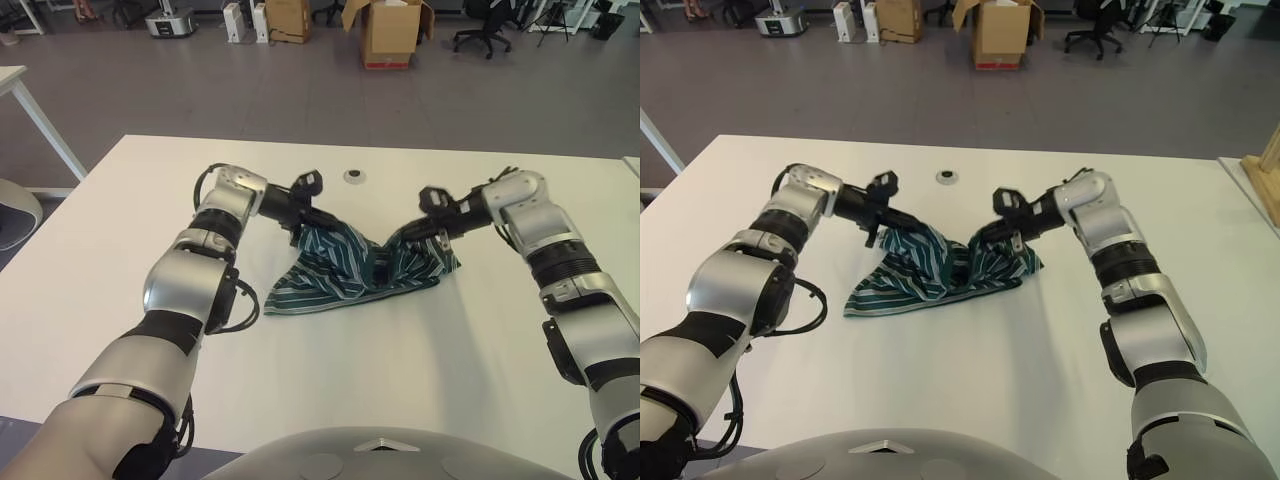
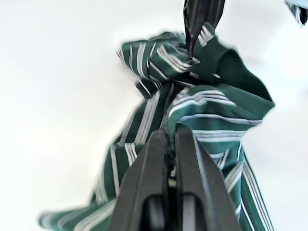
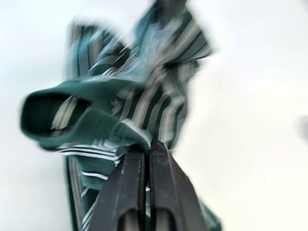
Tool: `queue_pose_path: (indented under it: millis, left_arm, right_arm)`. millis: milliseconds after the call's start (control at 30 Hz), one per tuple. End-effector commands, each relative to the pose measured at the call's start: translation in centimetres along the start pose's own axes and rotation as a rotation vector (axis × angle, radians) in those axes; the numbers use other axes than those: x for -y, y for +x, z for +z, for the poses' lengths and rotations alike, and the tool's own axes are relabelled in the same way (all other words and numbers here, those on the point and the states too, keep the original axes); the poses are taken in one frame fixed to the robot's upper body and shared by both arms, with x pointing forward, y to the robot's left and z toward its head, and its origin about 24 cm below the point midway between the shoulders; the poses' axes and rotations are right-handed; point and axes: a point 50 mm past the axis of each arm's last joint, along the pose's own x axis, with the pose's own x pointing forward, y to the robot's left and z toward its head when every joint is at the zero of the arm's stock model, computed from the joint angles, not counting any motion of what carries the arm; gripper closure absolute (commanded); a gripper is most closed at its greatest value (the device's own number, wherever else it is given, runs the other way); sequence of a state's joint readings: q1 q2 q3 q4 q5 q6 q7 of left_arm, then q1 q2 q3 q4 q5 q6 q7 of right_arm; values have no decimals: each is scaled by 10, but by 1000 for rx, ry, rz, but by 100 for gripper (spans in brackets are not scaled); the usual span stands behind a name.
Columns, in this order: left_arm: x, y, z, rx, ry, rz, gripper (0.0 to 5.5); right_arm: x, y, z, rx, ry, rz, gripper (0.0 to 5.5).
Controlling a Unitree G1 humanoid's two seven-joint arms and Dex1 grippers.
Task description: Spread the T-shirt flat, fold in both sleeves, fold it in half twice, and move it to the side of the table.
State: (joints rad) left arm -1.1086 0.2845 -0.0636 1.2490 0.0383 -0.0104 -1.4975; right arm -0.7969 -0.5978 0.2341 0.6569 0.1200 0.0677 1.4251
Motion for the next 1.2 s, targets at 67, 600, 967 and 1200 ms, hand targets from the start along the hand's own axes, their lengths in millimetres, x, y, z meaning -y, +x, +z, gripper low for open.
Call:
queue_pose_path:
  millis: [67,600,967,1200]
  left_arm:
    - [-12,-70,60,369,90,240,547]
    - [-4,-151,145,738,489,794,547]
    - [-24,-122,168,393,517,1065,547]
    - [-11,-124,191,418,737,1079,547]
  right_arm:
    - [26,-65,32,338,92,-383,550]
    - [56,-128,141,725,-83,-924,550]
    - [88,-131,153,437,-137,-1143,550]
    - [83,-138,169,468,-253,-1119,550]
